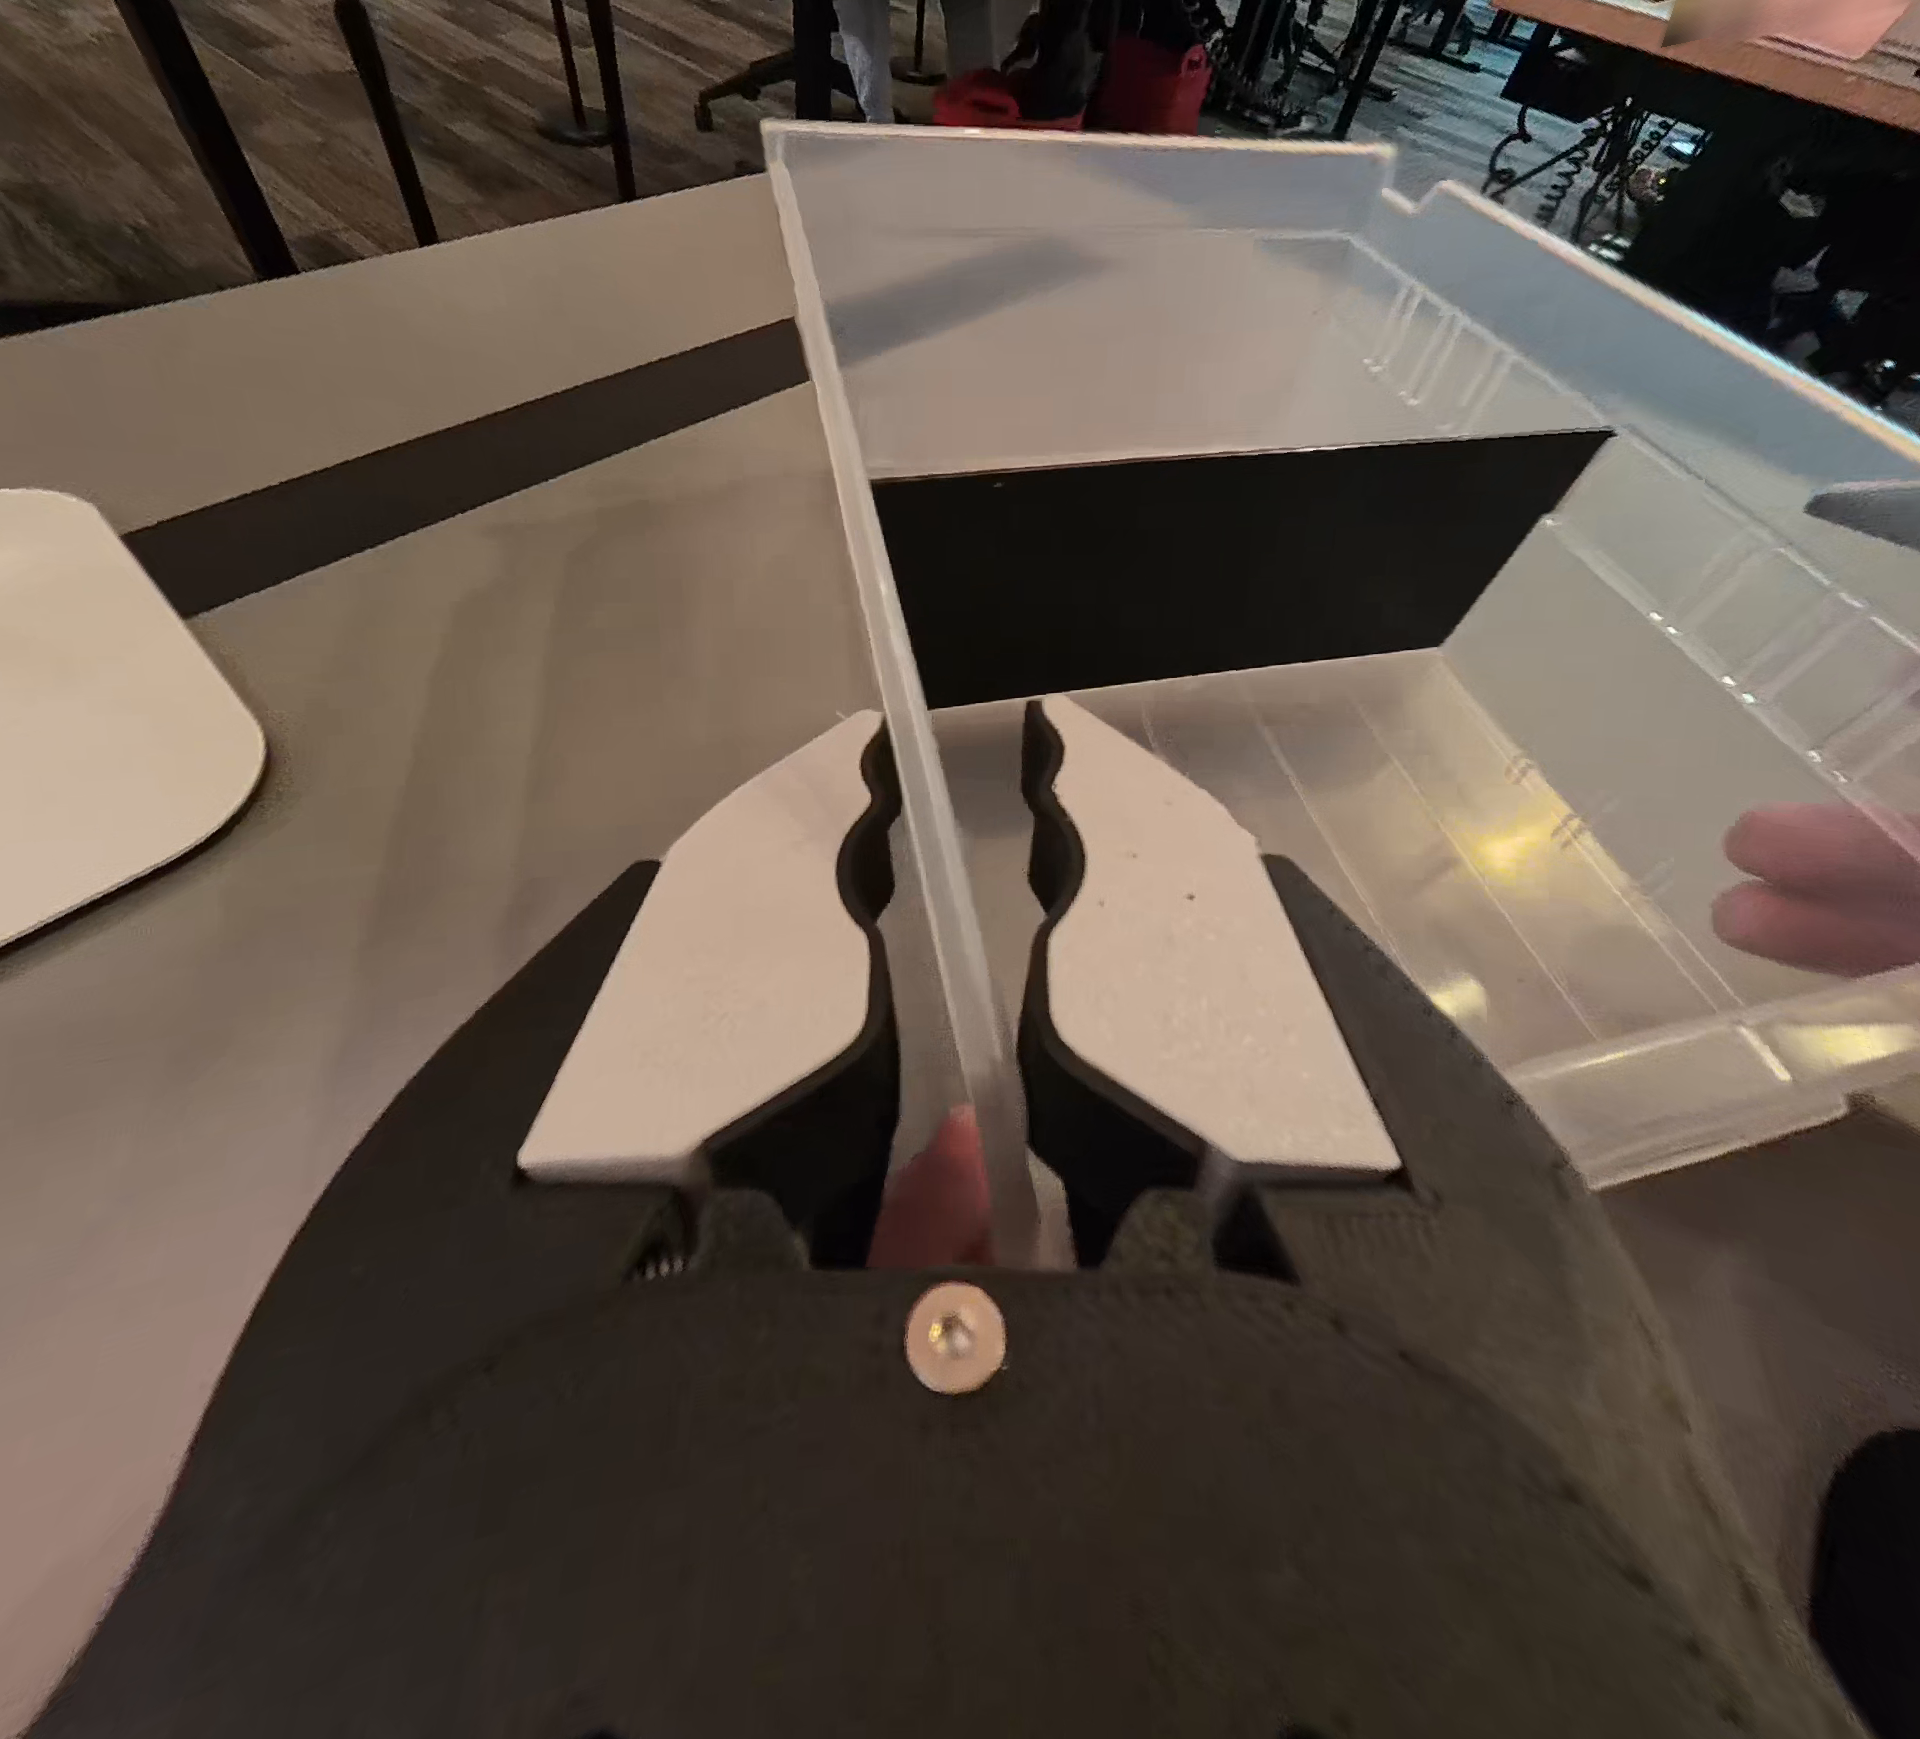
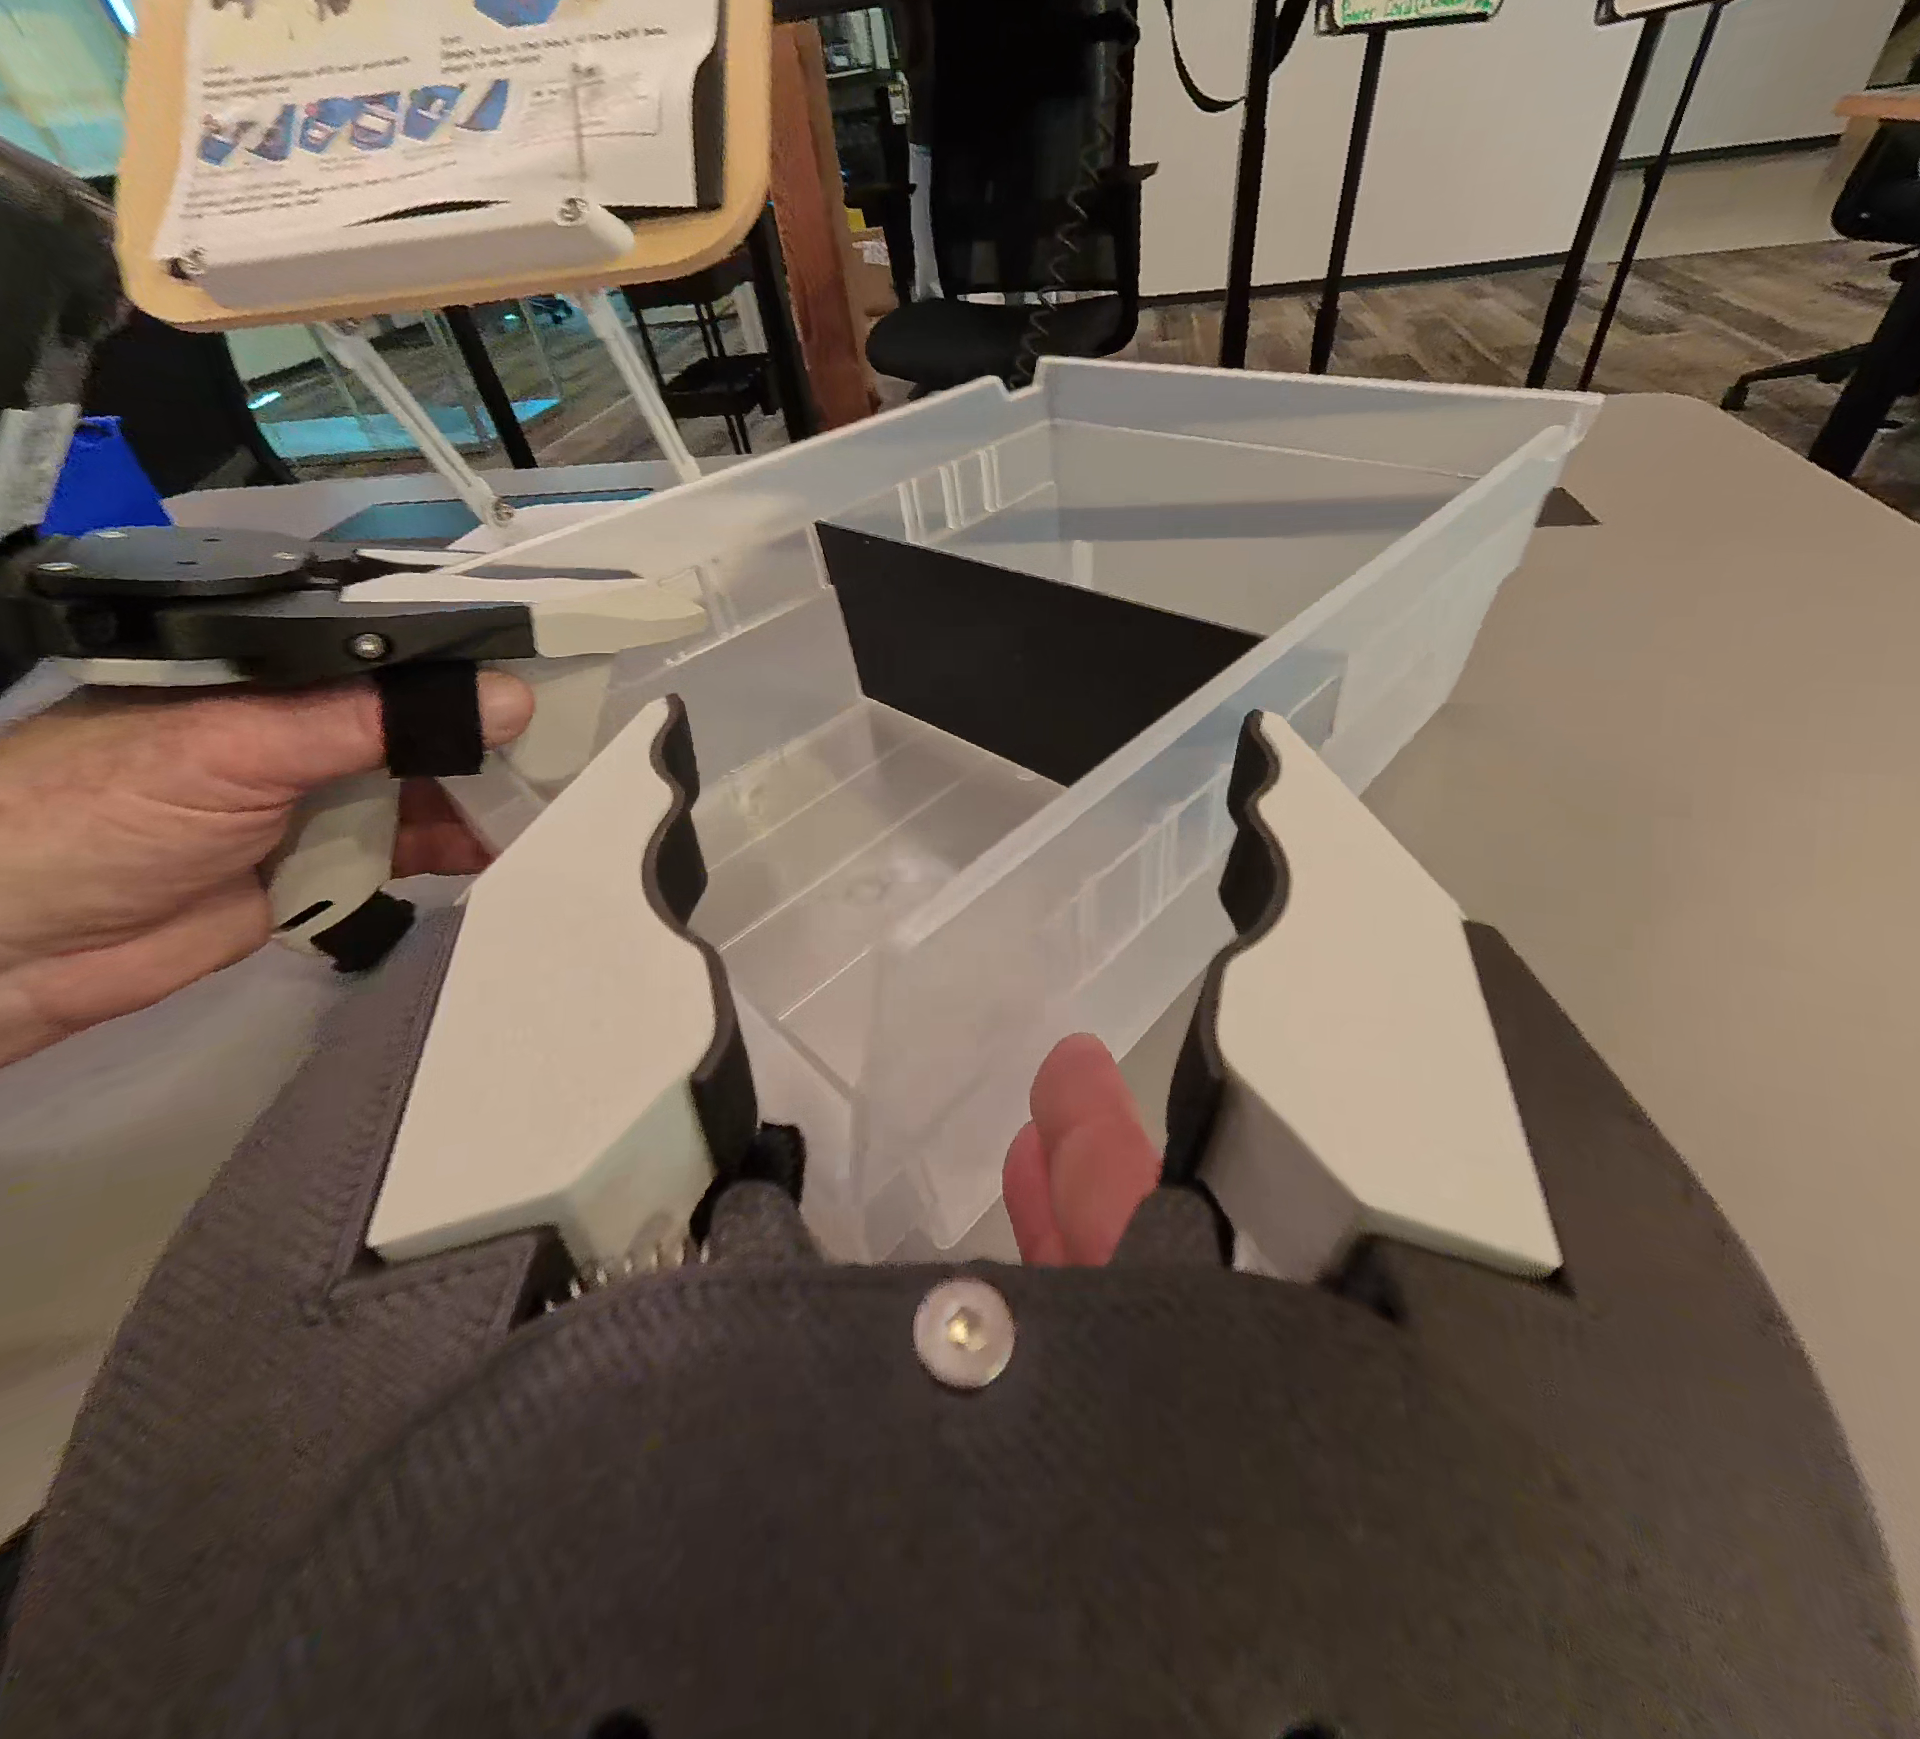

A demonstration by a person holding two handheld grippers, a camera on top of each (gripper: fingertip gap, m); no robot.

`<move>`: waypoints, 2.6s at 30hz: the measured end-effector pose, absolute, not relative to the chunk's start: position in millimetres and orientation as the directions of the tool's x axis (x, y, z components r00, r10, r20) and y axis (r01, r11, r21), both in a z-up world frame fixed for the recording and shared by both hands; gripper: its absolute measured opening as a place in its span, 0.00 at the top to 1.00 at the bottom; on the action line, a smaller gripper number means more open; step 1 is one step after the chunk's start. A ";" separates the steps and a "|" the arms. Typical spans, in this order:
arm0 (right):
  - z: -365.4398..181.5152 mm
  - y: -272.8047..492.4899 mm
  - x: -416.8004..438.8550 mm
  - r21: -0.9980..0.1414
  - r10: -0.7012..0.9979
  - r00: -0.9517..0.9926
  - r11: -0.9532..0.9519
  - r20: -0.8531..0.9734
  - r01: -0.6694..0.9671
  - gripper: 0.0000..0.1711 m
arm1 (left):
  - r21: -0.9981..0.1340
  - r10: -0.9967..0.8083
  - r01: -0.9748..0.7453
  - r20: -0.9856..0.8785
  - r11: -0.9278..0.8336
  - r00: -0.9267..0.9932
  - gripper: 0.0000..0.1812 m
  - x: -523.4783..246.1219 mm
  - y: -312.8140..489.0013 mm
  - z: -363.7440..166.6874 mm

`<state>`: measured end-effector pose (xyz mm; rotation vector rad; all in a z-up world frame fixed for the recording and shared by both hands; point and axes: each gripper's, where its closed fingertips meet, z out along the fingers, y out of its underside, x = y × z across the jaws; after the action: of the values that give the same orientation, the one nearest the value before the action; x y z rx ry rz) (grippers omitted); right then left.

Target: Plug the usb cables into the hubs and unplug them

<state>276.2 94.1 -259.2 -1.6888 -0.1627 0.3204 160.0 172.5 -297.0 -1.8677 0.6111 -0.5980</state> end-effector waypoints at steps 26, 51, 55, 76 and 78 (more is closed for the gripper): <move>-274.2 225.0 462.5 -0.984 0.009 0.998 -0.170 -0.061 -0.058 0.60 | -0.858 -0.673 0.147 0.481 -0.492 0.562 0.52 307.9 177.0 -278.6; -90.7 182.8 350.5 -0.902 0.119 0.916 0.260 0.383 0.343 0.69 | -0.972 -0.779 0.112 0.232 -0.205 0.583 0.62 186.9 184.3 -168.5; -34.6 162.2 223.3 -0.874 0.314 0.853 0.397 0.416 0.280 0.69 | -0.999 -0.730 0.042 0.008 0.028 0.683 0.68 103.4 172.3 -117.8; -36.2 192.7 9.5 -0.907 0.694 0.673 0.413 0.254 -0.083 0.78 | -0.923 -0.371 -0.216 -0.331 0.318 0.867 0.78 -151.2 191.6 -67.0; -36.9 194.0 10.7 -0.912 0.703 0.670 0.399 0.239 -0.094 0.78 | -0.902 -0.311 -0.330 -0.410 0.280 0.857 0.77 -169.7 194.5 -71.3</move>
<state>10.7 194.0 -36.9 -1.0479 -0.6809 0.5563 -169.7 194.5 -71.3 -1.3090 0.5823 0.0137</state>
